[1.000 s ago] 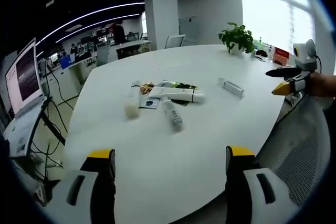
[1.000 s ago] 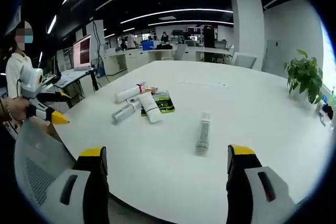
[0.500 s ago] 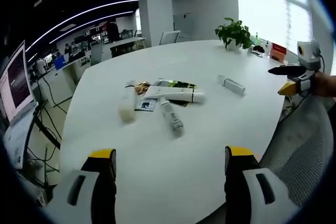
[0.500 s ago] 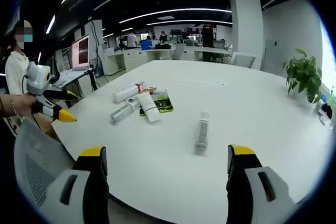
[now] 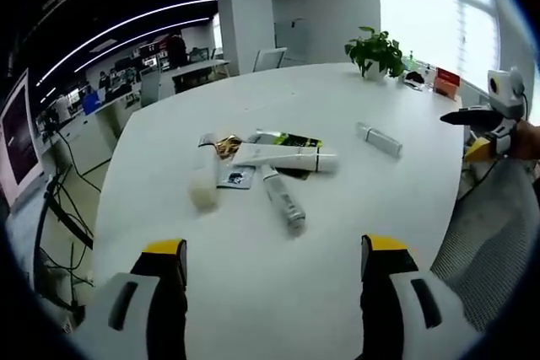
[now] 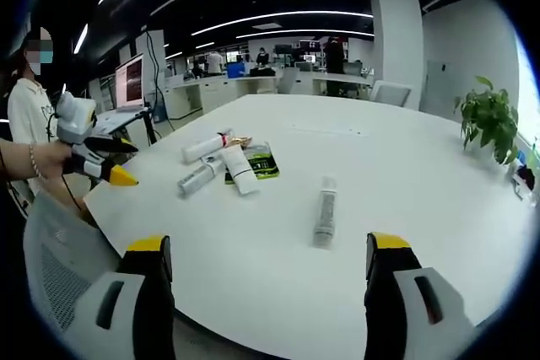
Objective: Arrange the skincare products in the storage area until every visible bottle or jar stands upright without overlapping.
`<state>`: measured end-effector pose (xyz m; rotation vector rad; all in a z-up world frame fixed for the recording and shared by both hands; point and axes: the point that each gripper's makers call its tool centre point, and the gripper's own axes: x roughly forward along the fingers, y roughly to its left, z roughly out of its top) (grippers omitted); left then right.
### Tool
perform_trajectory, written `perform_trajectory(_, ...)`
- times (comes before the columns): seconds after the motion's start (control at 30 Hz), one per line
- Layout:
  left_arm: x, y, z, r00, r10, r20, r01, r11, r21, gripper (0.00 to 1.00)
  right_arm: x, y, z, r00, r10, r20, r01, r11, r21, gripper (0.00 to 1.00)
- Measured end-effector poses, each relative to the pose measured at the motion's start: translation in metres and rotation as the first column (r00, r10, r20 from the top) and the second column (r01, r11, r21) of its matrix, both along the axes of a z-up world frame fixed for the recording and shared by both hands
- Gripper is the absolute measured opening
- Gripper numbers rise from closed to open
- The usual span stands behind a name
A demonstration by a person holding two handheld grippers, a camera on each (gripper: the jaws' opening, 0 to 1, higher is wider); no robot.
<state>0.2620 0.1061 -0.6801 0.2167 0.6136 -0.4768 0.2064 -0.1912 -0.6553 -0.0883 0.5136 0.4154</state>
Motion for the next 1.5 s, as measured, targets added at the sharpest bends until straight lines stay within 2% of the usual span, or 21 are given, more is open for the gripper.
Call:
perform_trajectory(0.73,0.052,-0.003,-0.004,0.998,-0.029,-0.050,0.031,0.999,0.024,0.77,0.000,-0.003,-0.004,1.000,-0.010,-0.016,0.010,1.000,-0.004,0.96)
perform_trajectory(0.97,0.068,-0.002,-0.014,0.994,-0.037,-0.105,0.041,0.999,0.036,0.77,-0.001,-0.001,-0.004,1.000,0.001,-0.020,-0.001,1.000,-0.003,0.96)
perform_trajectory(1.17,0.092,-0.001,-0.021,0.990,-0.058,-0.129,0.065,0.996,0.053,0.77,0.000,-0.001,-0.007,0.999,0.003,-0.035,-0.004,1.000,-0.009,0.96)
perform_trajectory(1.33,0.109,0.004,-0.026,0.986,-0.042,-0.164,0.052,0.997,0.057,0.77,0.000,-0.002,-0.008,0.999,-0.004,-0.038,0.004,1.000,-0.012,0.96)
perform_trajectory(1.4,0.116,0.010,-0.033,0.979,-0.009,-0.205,0.026,0.996,0.080,0.77,0.000,-0.003,-0.008,0.999,-0.006,-0.040,0.006,1.000,-0.011,0.96)
perform_trajectory(1.5,0.129,0.016,-0.038,0.975,-0.002,-0.223,0.023,0.996,0.090,0.76,-0.001,-0.002,-0.009,0.999,-0.003,-0.043,0.002,1.000,-0.021,0.96)
